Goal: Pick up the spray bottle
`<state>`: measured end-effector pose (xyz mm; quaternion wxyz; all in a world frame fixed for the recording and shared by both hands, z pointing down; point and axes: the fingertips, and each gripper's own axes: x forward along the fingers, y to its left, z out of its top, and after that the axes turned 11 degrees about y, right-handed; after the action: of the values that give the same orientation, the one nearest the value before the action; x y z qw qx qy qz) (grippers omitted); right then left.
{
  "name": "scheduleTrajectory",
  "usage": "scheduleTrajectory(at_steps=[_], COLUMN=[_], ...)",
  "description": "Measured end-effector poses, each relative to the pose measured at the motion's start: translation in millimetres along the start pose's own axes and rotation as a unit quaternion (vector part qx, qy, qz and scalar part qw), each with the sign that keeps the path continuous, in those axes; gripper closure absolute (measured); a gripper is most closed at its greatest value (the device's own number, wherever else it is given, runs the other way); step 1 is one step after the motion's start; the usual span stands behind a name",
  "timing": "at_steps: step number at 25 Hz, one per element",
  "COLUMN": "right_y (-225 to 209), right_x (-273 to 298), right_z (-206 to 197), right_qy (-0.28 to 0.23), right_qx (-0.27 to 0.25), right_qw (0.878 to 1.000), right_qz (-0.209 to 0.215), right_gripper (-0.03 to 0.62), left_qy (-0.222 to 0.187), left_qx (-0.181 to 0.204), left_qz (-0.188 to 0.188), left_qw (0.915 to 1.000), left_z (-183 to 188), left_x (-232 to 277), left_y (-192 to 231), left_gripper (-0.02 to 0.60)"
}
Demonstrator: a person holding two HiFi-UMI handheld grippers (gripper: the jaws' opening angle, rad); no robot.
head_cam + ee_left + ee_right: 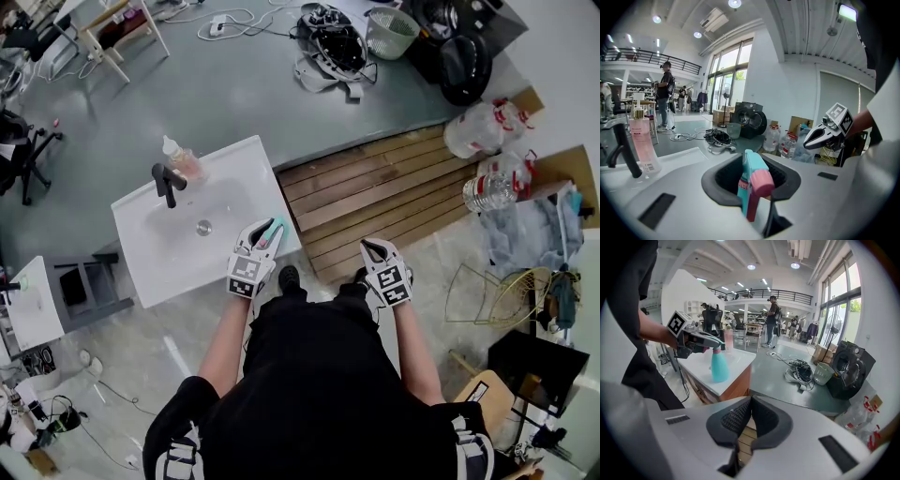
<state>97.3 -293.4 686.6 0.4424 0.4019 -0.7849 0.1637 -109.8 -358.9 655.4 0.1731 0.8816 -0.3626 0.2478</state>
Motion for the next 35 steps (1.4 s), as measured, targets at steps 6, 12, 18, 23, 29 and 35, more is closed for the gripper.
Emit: scheduleTrajectory(at_steps=[6,12,18,23,29,35], right_y=[0.0,-3.2,2.9,13.7,18.7,15.3], right_x=[-4.2,-7.9,-9.6,-11.1,-12.3,-15.4], right_z=[-1.8,0.2,0.0,-5.3,-7.3,-2.8], right_qy=[0.000,-0.007,-0.014,-0.011,-0.015,-0.031], right_qx=[-0.001,0.003,0.011,0.023,0.030,0.020], right_qw=[1.000,1.000,1.000,1.000,0.999,0.999], right_qz=[-0.002,-0.006,-0.009,-0.010,-0.004,0.009], right_gripper=[0.577,0.577,0.577,0.579,0.577,0.578], left_qy=[0.003,0.005,0.004,0.007,0.003,-0.013], left_qx=[0.005,0.006,0.012,0.017,0.027,0.028], left_qz=[-0.002,-0.002,-0.012,-0.019,-0.018,0.012], left_qw=[1.0000,1.0000,0.9998,0.9997,0.9995,0.9995], left_z=[-0.4,2.3,2.5,2.8,15.3,26.5], left_x=[-1.8,-3.5,-7.8,-14.8,-18.7,-33.2], left_y=[-3.8,-5.6,-12.5,-15.4,-14.0,-20.3], left_gripper=[0.476,0.477,0.479,0.479,0.479,0.479])
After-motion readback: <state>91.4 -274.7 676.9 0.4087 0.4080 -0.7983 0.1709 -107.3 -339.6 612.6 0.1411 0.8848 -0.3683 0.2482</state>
